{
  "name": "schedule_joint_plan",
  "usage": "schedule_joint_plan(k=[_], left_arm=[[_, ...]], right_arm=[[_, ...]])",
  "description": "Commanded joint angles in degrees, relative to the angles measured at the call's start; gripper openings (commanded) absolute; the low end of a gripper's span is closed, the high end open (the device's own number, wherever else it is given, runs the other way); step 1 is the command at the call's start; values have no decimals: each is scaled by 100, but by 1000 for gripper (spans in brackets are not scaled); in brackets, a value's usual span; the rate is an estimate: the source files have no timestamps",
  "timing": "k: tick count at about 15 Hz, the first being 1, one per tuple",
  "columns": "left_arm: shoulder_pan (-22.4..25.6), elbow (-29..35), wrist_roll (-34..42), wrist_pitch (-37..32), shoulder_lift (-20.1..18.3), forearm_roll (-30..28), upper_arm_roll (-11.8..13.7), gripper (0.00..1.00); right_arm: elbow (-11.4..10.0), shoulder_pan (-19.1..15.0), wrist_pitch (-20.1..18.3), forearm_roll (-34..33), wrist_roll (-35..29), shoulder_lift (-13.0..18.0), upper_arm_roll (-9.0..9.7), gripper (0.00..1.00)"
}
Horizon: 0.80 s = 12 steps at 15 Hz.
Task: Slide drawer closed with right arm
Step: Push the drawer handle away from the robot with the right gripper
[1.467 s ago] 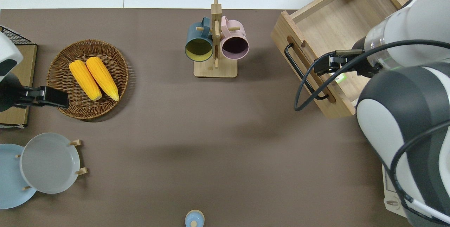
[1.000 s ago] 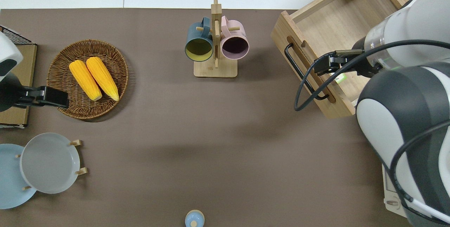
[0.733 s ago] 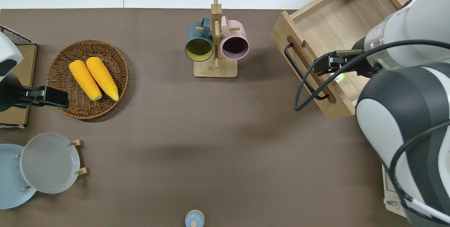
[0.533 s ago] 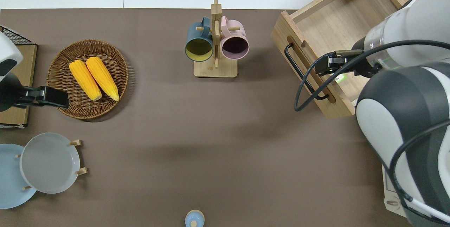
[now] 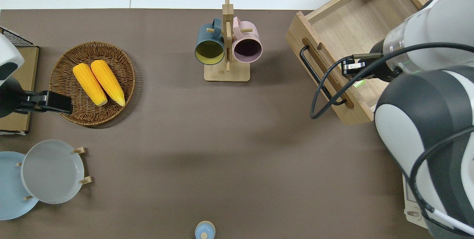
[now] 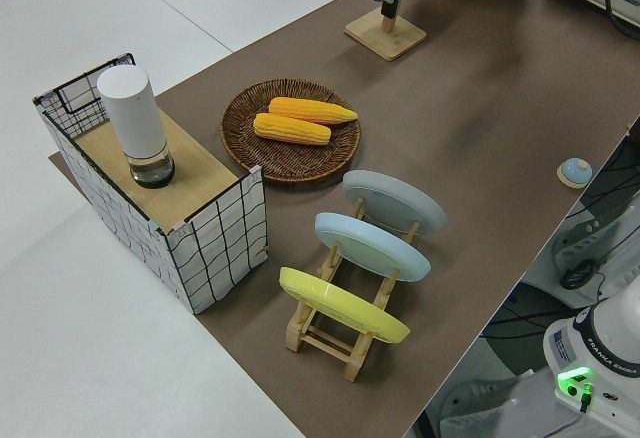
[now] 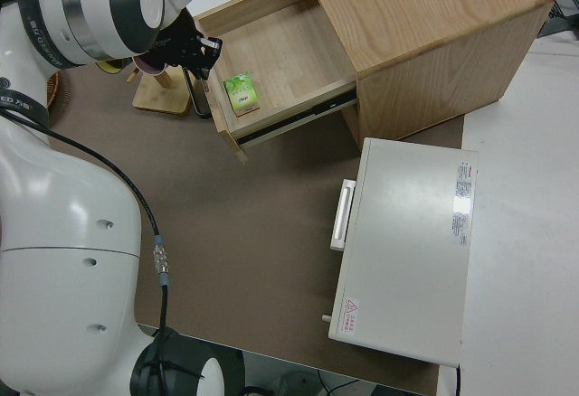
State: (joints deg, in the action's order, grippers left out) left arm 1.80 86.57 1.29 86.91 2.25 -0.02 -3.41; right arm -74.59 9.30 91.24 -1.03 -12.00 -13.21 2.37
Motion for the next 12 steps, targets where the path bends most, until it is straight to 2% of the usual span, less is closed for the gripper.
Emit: schedule_joint_plan(k=[1,7,9,12], left_arm=[[22,-149,56,-113,65,98,-37,993],[22,-149,56,-113,65,98,-37,993],[22,-149,56,-113,65,98,-37,993],[22,-140,56,-113,65,98,-37,993]], right_arm=[[-108,-78,8,121,154,82,36,0],[-108,36,-80,130,5,82,88,0],[-99,63,-80,130,-223,90,150,0],[-108,413,-80,130,-872,99,150,0]])
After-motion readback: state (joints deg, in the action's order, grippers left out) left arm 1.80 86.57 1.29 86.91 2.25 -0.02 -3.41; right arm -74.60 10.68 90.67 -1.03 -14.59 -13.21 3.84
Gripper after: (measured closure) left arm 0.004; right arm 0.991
